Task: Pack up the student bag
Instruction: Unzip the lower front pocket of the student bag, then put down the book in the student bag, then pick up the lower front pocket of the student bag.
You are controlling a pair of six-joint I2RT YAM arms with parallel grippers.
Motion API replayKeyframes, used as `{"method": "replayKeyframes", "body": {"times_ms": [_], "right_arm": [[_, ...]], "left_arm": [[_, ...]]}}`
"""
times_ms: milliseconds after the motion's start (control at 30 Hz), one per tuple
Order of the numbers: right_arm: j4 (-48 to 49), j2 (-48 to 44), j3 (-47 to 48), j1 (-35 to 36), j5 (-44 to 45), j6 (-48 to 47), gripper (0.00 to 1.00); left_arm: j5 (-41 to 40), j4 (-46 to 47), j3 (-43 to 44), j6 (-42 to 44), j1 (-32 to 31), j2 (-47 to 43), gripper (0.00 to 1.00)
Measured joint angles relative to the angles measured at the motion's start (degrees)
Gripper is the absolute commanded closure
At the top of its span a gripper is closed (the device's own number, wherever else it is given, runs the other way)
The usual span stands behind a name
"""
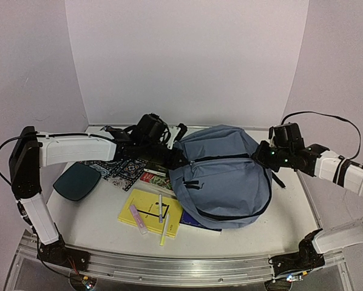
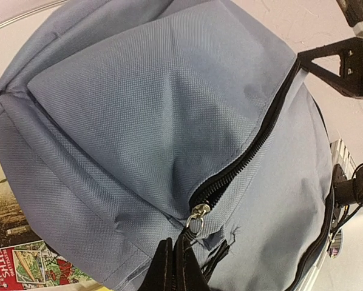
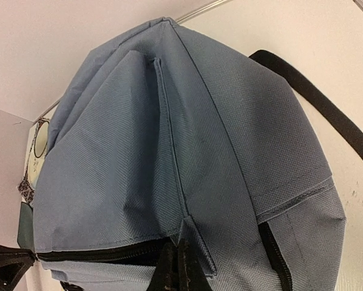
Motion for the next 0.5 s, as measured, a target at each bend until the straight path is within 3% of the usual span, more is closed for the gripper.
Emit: {"method": "replayKeyframes", "body": {"times_ms": [167, 333, 433, 500], "right_arm": [[-1.18, -0.04, -1.9, 0.04, -1.16, 0.22, 0.96], [-4.15, 0.02, -3.19, -1.01, -2.05, -4.85, 0.63], [-8.13, 0.76, -1.51, -1.95, -3.15, -10.78, 0.38], [-11.08, 2.01, 1.22, -1.84, -4.07, -15.45, 0.3]], "left_arm": [[-0.17, -0.07, 0.15, -1.01, -0.09, 1.27, 1.0], [0.22, -1.03, 2.19, -0.68, 0.07, 6.82, 1.0], [0.26, -1.84, 3.02, -0.02, 0.5, 9.57, 1.0], [0.31, -2.75, 3.69, 0.52, 0.79, 10.43, 1.0]]}}
